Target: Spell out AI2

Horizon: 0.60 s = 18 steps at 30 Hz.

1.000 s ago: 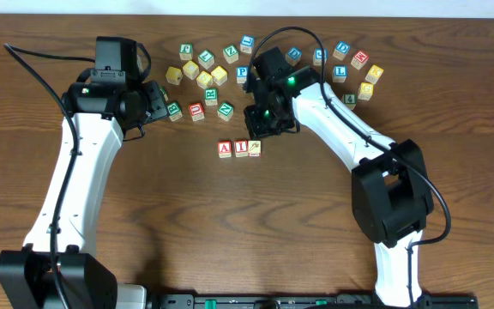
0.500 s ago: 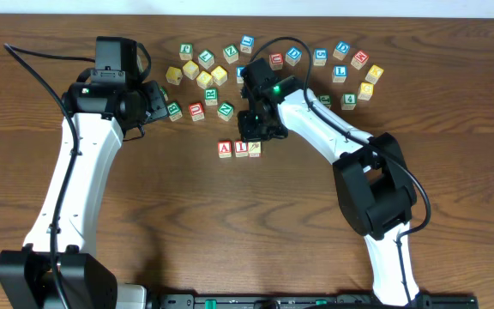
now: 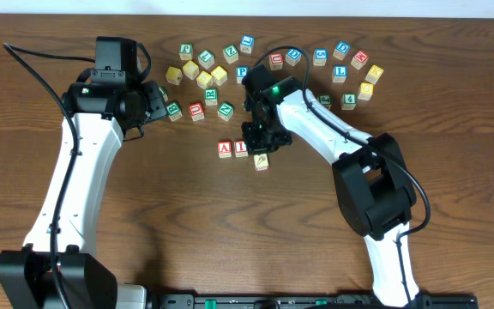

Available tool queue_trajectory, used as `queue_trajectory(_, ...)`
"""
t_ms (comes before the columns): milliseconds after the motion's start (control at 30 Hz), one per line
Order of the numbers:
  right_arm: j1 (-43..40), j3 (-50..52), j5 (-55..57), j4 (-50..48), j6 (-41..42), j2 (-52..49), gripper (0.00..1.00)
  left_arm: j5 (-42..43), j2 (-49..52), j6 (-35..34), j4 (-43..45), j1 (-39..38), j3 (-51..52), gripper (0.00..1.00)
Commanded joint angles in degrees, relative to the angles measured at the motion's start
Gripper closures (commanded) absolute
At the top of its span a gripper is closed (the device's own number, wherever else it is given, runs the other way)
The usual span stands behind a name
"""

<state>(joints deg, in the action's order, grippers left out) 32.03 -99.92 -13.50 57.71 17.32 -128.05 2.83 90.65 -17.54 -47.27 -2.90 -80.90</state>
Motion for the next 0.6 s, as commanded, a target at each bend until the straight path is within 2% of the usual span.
queue_trajectory(0,-0.72,-0.09,0.07,1.16,-6.38,-0.81,0.99,-0.76,-0.09,0.98,0.00,0.09,0.48,0.50)
queue_trajectory(367,-0.70,-6.05,-4.28,6.49,-10.69,1.31,0.95,-0.76,-0.09,0.98,0.00,0.09,0.48,0.50)
queue_trajectory(567,2.62,-3.89,-3.52,6.84,-3.85,1.27,0.96,-0.76,-0.09,0.98,0.00,0.09,0.48,0.50)
